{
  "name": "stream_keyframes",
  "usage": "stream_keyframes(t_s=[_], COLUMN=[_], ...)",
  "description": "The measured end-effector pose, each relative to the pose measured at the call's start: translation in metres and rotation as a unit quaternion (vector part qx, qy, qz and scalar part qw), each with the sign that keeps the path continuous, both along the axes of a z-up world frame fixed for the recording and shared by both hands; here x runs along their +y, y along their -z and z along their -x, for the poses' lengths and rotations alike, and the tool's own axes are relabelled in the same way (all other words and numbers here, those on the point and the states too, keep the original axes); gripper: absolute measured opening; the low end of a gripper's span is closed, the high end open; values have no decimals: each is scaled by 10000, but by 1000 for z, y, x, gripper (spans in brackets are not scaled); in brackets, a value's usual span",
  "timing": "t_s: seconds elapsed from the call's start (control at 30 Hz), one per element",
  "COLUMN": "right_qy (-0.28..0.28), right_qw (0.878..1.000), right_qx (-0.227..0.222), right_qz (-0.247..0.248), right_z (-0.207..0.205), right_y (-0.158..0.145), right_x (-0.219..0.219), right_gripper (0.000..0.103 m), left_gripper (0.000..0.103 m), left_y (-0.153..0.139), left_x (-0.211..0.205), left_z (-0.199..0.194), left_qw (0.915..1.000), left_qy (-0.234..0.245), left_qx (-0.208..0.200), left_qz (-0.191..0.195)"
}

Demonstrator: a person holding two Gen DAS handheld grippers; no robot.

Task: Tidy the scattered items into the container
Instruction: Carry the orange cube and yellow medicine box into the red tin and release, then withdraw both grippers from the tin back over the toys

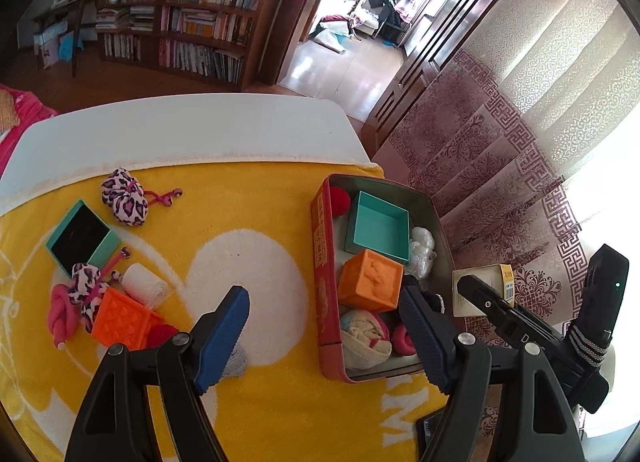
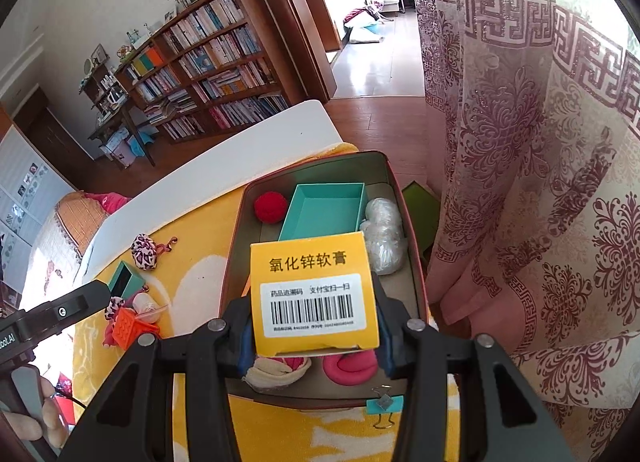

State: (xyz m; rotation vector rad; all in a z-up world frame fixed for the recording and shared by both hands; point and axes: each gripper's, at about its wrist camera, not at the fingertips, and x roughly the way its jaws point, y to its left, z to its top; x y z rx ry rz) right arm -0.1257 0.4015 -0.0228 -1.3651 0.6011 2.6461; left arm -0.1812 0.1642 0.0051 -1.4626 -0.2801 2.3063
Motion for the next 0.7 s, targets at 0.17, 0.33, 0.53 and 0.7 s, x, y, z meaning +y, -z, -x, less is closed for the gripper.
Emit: stream_keyframes(t_s=[0.17,0.33,0.53,0.7], right_qy=[106,210,181,-48], right_qw=[9999,9998,9998,10000], right_qx=[-19,-9,16,19], right_qz=[104,71,58,51], right_z=[-1,-5,-7,-1], right_y=[3,2,1,1], right_x=[-5,-9,-26,-51], right_gripper=[74,76,77,77], left_gripper=[86,89,89,89], left_y=[3,5,12,21], left_x=[-15,-39,-81,-127], left_z=[-3,-8,-16,-26], left_qw=[9998,9990,9964,9917], left_qy=[-166,-446,-838,-1252], left_qx=[-36,-42,-153,-283], left_qz=[39,-22,-10,26])
